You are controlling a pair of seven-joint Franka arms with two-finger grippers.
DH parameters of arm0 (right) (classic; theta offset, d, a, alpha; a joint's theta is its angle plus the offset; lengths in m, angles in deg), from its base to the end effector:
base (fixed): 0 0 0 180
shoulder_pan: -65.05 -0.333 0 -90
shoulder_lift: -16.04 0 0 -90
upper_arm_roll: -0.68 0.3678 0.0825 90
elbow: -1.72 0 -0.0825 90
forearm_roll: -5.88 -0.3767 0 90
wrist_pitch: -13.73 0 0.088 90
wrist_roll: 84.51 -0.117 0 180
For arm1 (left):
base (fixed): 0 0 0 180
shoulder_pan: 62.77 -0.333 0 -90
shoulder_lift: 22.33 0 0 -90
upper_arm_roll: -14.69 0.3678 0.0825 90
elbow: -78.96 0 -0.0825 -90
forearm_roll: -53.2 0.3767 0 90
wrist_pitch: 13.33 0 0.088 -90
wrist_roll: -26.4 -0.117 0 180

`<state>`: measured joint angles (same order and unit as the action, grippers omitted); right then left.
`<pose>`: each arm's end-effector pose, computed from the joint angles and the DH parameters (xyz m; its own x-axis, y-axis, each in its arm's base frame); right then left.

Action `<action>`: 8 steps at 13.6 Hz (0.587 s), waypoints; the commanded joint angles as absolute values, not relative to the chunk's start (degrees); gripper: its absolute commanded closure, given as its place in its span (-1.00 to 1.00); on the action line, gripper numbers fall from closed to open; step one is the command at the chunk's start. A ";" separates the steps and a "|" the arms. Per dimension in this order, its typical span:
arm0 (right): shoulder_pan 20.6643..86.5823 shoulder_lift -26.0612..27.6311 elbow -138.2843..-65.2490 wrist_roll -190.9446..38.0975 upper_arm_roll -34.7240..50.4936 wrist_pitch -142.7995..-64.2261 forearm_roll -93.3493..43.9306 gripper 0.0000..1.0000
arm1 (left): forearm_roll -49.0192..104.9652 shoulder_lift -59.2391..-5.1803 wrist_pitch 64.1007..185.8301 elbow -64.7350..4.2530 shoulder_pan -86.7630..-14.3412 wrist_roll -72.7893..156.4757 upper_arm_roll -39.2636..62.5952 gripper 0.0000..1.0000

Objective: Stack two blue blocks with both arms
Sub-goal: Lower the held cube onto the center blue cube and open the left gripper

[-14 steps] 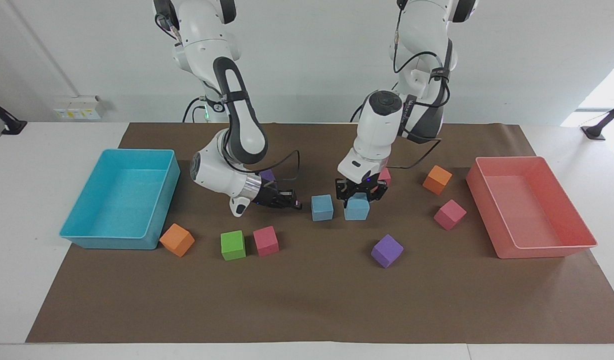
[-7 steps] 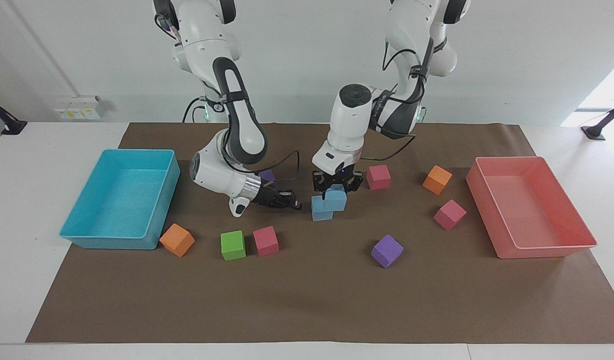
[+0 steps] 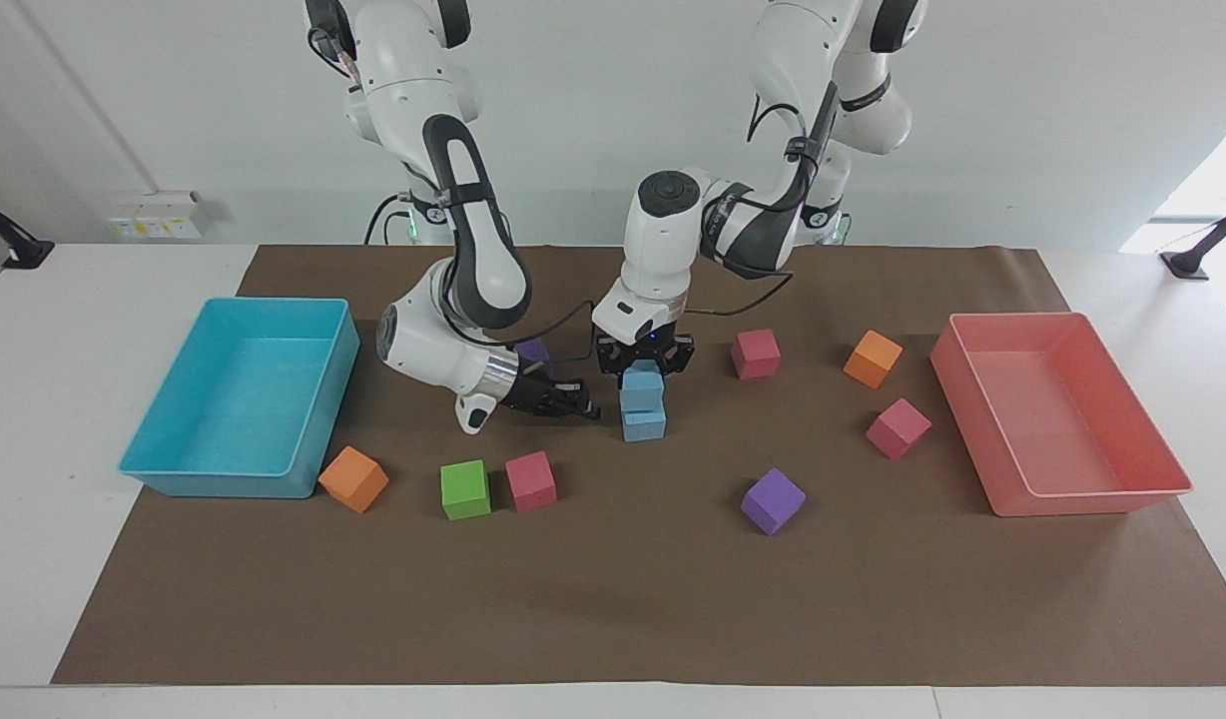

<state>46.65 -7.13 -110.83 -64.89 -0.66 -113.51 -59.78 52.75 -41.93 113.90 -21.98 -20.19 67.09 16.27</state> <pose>0.5905 0.2203 0.3140 0.9831 -0.0965 -0.1557 -0.1802 -0.6628 -0.7268 0.5030 -0.4403 0.4256 0.9959 0.0002 0.0901 -0.0065 -0.9972 0.0742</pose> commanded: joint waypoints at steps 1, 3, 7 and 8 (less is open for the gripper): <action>47.29 -6.99 -111.39 -62.10 -0.28 -113.36 -61.97 1.00 | 52.76 -41.92 113.23 -21.77 -19.18 68.15 17.24 1.00; 47.29 -6.99 -111.39 -62.10 -0.28 -113.36 -61.97 1.00 | 52.76 -41.92 113.23 -21.85 -19.52 68.06 17.33 1.00; 47.21 -6.99 -111.39 -62.10 -0.28 -113.36 -61.97 1.00 | 53.11 -42.01 113.58 -21.68 -20.40 68.15 17.42 1.00; 47.21 -6.99 -111.39 -62.10 -0.28 -113.36 -61.97 1.00 | 53.20 -42.10 113.67 -21.42 -21.19 67.80 17.42 1.00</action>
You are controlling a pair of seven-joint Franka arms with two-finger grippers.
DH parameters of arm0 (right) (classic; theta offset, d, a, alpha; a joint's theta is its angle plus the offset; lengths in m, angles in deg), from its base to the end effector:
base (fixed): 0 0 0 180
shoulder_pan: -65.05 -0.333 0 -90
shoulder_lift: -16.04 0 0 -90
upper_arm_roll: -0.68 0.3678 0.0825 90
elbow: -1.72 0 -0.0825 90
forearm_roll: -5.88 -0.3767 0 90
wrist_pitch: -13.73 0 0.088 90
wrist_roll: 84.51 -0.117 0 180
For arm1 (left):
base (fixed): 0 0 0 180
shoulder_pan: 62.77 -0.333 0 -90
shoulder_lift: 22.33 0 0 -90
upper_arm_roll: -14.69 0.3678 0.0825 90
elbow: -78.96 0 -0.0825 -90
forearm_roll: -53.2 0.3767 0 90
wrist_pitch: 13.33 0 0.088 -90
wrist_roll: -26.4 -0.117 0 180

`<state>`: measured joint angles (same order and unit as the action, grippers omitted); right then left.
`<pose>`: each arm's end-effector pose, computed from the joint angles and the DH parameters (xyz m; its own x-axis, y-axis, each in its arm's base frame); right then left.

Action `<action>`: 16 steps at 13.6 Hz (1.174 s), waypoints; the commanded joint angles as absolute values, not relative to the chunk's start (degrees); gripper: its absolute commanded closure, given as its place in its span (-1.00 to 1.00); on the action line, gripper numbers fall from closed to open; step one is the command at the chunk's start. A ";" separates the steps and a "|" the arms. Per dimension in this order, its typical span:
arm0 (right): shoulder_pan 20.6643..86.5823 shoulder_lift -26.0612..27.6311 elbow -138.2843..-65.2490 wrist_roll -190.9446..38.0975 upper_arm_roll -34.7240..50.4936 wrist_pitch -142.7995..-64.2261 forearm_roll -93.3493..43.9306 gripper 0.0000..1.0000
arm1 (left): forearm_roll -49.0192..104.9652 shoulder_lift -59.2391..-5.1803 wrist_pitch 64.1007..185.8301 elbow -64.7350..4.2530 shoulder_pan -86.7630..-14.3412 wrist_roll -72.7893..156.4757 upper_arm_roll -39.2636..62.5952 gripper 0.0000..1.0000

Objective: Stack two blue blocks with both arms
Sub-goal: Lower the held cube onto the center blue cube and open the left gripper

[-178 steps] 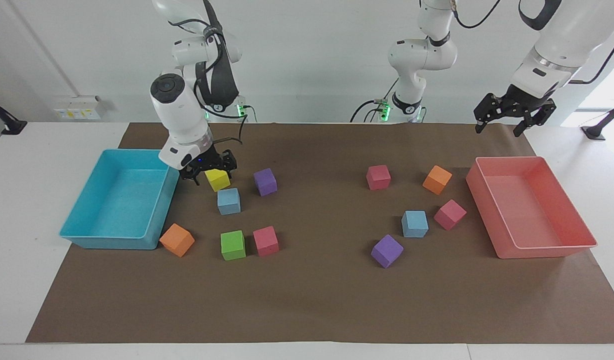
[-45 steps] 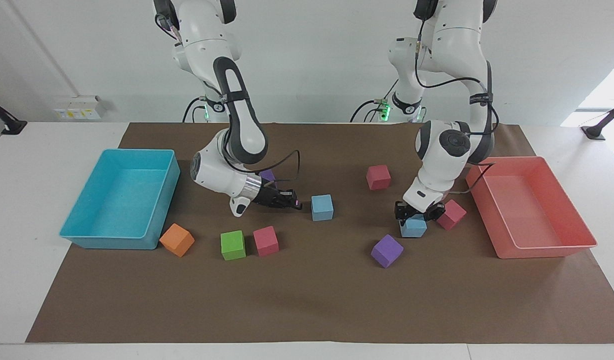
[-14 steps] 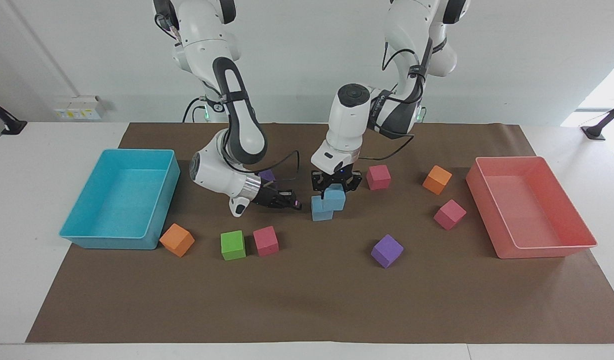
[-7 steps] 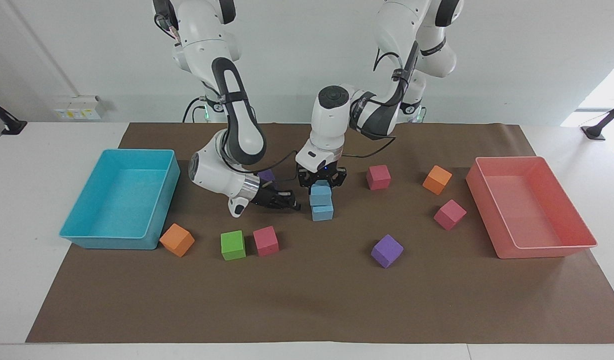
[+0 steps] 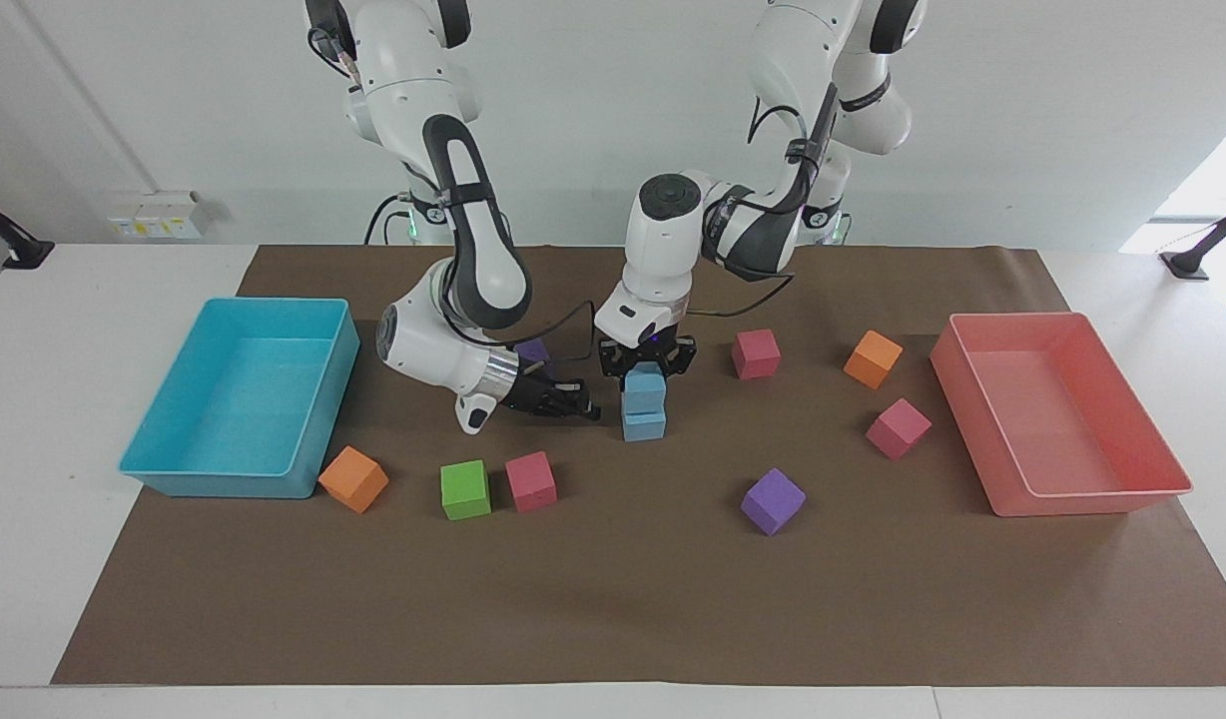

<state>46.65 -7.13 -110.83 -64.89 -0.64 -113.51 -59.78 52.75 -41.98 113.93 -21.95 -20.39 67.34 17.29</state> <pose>0.5904 0.2205 0.3140 0.9831 -0.0962 -0.1557 -0.1800 -0.6627 -0.7269 0.5117 -0.4305 0.4254 0.9953 0.0243 0.0940 0.0177 -0.9974 0.0703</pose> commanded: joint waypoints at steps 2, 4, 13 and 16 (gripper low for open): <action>47.21 -6.99 -111.39 -62.10 -0.28 -113.36 -61.97 1.00 | 53.29 -42.71 114.55 -21.24 -22.07 67.71 17.33 1.00; 47.21 -6.99 -111.39 -62.10 -0.28 -113.36 -61.97 1.00 | 53.11 -42.80 114.81 -21.06 -22.25 67.80 17.33 1.00; 47.21 -6.99 -111.39 -62.10 -0.28 -113.44 -61.97 1.00 | 52.85 -43.51 117.10 -21.15 -21.37 66.84 17.24 1.00; 47.29 -6.99 -111.39 -62.10 -0.28 -113.44 -61.97 1.00 | 52.76 -43.42 116.49 -21.59 -21.20 66.48 17.24 1.00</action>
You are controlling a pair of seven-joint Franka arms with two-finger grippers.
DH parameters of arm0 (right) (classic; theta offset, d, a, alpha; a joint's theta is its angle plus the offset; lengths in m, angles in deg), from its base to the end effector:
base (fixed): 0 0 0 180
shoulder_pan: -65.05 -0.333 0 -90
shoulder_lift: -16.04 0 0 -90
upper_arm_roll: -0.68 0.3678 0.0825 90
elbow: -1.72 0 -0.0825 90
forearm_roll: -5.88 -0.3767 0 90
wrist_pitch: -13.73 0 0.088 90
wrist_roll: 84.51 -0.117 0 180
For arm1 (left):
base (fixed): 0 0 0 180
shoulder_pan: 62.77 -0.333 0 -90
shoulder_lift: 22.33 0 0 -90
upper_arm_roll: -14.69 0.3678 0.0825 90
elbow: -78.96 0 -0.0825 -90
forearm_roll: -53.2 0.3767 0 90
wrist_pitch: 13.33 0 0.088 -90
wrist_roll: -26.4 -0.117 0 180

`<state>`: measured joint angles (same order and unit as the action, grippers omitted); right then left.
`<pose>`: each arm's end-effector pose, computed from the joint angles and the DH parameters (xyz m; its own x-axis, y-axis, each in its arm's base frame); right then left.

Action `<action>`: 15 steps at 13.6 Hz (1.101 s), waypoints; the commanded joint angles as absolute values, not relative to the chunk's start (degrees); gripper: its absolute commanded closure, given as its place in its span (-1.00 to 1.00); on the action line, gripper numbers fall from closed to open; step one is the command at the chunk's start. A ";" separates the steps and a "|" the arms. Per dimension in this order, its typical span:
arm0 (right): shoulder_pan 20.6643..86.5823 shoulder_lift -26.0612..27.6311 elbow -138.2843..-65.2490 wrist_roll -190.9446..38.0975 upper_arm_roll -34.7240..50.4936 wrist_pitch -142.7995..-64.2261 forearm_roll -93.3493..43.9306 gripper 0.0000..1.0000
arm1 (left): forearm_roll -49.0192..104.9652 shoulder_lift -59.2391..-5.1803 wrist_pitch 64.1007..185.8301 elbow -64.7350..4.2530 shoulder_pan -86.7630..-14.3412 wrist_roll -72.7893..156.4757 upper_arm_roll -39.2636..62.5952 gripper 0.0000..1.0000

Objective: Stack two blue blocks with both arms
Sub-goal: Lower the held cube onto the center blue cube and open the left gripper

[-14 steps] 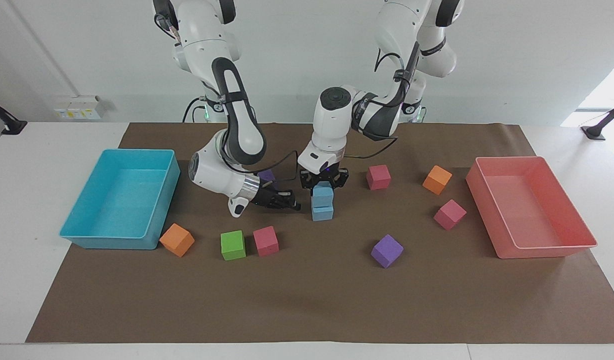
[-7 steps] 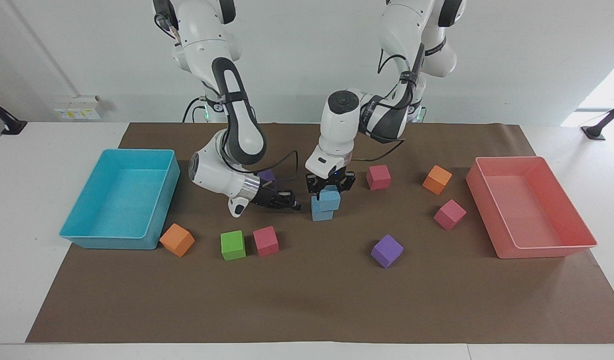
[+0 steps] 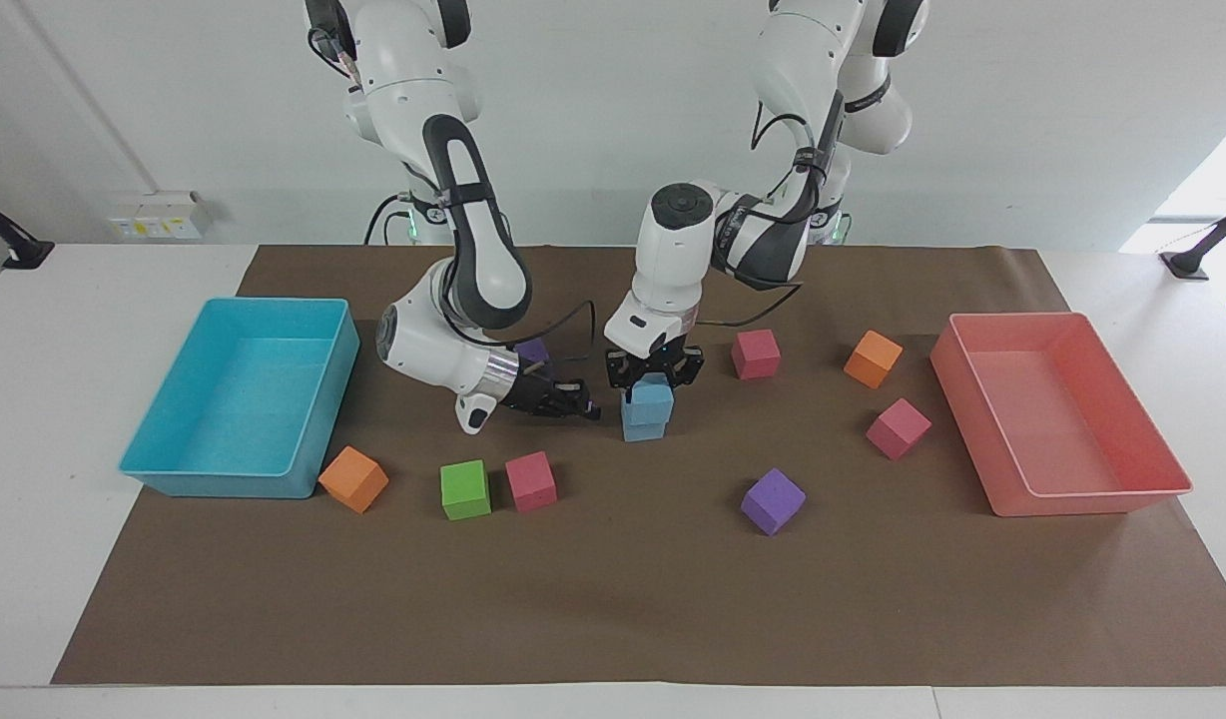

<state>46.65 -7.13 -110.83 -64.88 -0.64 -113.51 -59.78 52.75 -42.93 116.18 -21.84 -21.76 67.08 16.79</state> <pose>0.5904 0.2205 0.3140 0.9831 -0.0961 -0.1556 -0.1798 -0.6628 -0.7269 0.5232 -0.4261 0.4191 0.9931 0.0369 0.1112 0.0272 -0.9958 0.0874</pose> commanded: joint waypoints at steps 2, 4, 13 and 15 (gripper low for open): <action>47.21 -6.99 -111.39 -62.10 -0.28 -113.36 -61.97 1.00 | 52.76 -43.24 115.78 -21.85 -20.93 66.57 17.24 1.00; 47.29 -6.99 -111.39 -62.10 -0.28 -113.36 -61.97 1.00 | 52.67 -43.16 115.61 -21.94 -20.32 66.65 17.24 1.00; 47.29 -6.99 -111.39 -62.10 -0.28 -113.36 -61.97 1.00 | 53.02 -42.89 111.48 -21.33 -20.23 67.18 17.42 1.00; 47.29 -6.99 -111.39 -62.10 -0.28 -113.44 -61.97 1.00 | 53.11 -42.89 111.30 -20.89 -20.05 67.44 17.51 1.00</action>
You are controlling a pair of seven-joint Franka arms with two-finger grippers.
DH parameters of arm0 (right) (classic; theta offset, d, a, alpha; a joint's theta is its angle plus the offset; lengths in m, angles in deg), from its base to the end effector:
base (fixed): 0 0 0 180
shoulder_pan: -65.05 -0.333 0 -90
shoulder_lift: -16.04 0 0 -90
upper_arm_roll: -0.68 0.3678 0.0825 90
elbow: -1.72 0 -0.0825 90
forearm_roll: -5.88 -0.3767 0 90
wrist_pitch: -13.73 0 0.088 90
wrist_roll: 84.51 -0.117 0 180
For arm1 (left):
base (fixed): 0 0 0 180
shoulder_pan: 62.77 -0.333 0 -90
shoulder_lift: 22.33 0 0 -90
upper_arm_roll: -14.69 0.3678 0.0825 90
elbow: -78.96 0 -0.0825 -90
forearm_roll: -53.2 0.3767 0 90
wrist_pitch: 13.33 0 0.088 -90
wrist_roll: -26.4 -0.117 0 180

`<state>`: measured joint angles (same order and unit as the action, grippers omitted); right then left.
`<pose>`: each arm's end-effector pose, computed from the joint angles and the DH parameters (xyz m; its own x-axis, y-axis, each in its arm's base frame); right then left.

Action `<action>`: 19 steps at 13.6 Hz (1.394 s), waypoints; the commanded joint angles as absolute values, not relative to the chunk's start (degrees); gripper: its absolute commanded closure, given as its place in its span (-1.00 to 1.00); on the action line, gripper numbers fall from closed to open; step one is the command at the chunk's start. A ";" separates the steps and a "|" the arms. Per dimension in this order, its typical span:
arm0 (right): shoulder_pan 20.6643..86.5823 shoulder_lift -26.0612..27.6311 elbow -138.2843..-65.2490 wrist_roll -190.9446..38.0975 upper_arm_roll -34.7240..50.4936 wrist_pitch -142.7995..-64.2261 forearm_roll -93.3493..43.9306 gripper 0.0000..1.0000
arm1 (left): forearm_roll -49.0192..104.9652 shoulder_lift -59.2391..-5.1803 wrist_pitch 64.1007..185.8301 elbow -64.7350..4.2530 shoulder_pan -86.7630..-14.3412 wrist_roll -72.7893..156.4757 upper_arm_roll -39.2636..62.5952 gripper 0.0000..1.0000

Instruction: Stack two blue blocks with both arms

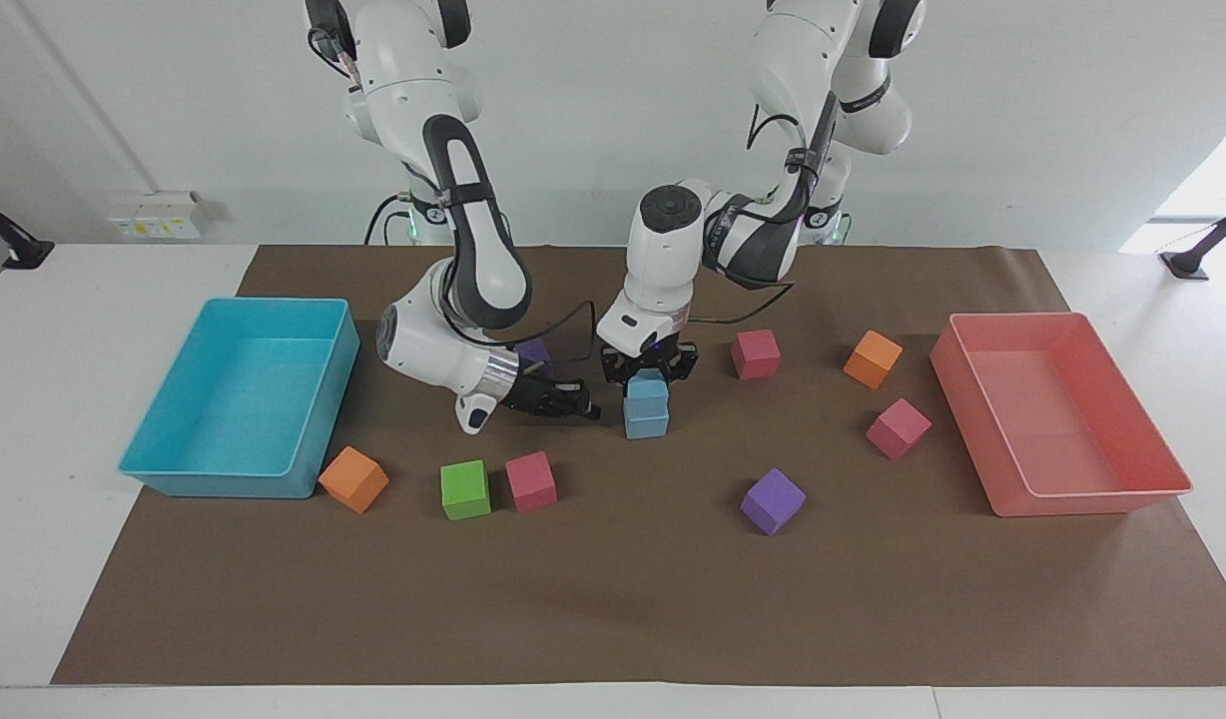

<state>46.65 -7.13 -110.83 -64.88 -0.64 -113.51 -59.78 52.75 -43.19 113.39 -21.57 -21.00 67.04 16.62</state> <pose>0.5904 0.2205 0.3140 0.9831 -0.0961 -0.1556 -0.1798 -0.6628 -0.7269 0.5135 -0.4320 0.4133 0.9971 0.0177 0.0741 0.0135 -0.9983 0.0566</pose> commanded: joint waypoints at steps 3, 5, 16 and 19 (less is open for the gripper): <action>47.21 -6.99 -111.39 -62.10 -0.28 -113.44 -61.97 1.00 | 53.20 -42.63 109.99 -20.27 -19.97 67.62 17.51 1.00; 47.21 -6.99 -111.39 -62.18 -0.28 -113.44 -61.97 1.00 | 53.29 -42.63 109.98 -20.36 -19.97 67.62 17.51 1.00; 47.21 -6.99 -111.39 -62.54 -0.28 -113.36 -61.97 1.00 | 53.72 -42.80 111.04 -20.53 -21.02 67.18 17.68 -1.00; 47.29 -6.90 -111.48 -62.54 -0.28 -113.27 -61.97 1.00 | 54.25 -42.63 110.95 -20.45 -21.02 66.92 17.59 -1.00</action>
<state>46.65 -7.13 -110.84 -64.88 -0.64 -113.51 -59.78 53.07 -43.16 111.75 -20.82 -21.12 67.05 17.44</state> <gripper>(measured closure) 0.991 0.110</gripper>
